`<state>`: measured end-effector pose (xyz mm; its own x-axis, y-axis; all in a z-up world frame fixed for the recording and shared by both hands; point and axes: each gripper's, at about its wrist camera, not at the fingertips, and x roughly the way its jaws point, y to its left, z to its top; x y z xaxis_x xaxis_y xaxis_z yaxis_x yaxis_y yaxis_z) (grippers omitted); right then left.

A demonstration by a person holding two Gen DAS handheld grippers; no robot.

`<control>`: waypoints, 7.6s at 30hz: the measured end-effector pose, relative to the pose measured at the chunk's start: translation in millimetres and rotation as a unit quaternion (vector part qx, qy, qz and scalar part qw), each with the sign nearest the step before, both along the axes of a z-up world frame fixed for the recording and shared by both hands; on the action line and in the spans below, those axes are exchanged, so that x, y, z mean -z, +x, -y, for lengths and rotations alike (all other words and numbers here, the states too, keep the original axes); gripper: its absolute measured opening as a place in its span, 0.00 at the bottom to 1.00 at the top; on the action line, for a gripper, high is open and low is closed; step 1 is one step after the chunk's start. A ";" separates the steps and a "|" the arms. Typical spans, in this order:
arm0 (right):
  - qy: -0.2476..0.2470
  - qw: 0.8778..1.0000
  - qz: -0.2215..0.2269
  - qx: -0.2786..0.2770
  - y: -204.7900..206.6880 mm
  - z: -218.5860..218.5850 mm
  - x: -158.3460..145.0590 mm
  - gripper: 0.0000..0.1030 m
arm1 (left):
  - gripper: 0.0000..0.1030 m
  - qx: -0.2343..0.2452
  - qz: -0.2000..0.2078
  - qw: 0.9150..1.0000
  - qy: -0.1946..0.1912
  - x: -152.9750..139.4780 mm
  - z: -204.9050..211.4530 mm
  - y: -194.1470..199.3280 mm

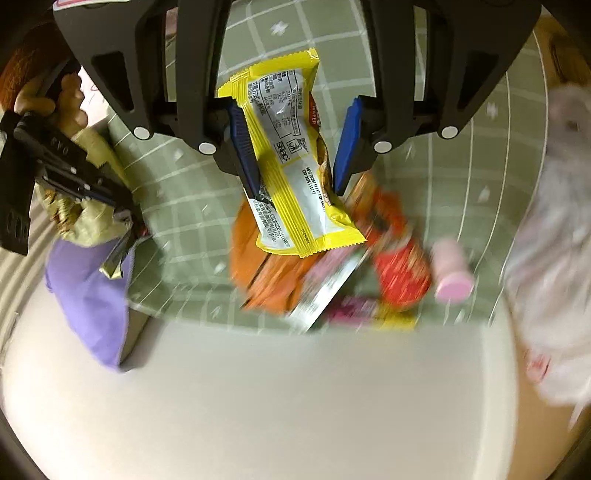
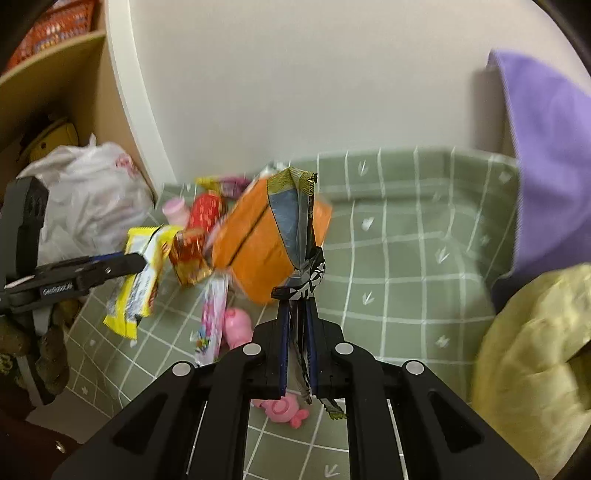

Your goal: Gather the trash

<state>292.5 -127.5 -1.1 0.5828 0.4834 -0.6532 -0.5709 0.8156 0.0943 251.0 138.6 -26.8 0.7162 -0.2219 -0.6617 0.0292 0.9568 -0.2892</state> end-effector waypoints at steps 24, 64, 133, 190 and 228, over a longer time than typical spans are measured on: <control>0.006 0.956 0.127 0.266 -52.0 224.7 -102.7 0.09 | 0.38 0.283 0.150 0.947 -0.027 -124.6 226.6 74.1; -0.016 0.970 -0.038 0.240 5.8 268.2 -11.6 0.09 | 0.38 0.364 0.004 0.930 -0.048 -8.4 356.2 136.0; 0.009 0.998 -0.049 0.045 53.3 0.0 26.8 0.48 | 0.51 -0.155 -0.098 0.980 -0.080 89.3 -102.5 143.8; 0.054 0.994 -0.078 0.046 90.8 -14.0 40.3 0.35 | 0.62 0.093 -0.100 0.989 0.050 68.2 -40.4 179.1; 0.043 0.960 -0.131 -0.245 -8.1 -144.0 66.9 0.35 | 0.57 -0.123 0.073 0.989 0.035 -51.2 -121.7 6.2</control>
<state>284.4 16.5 -68.0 0.0940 0.7162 -0.6916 -0.8312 0.4388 0.3414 257.2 260.3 24.4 0.8318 0.0127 -0.5550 -0.1696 0.9578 -0.2321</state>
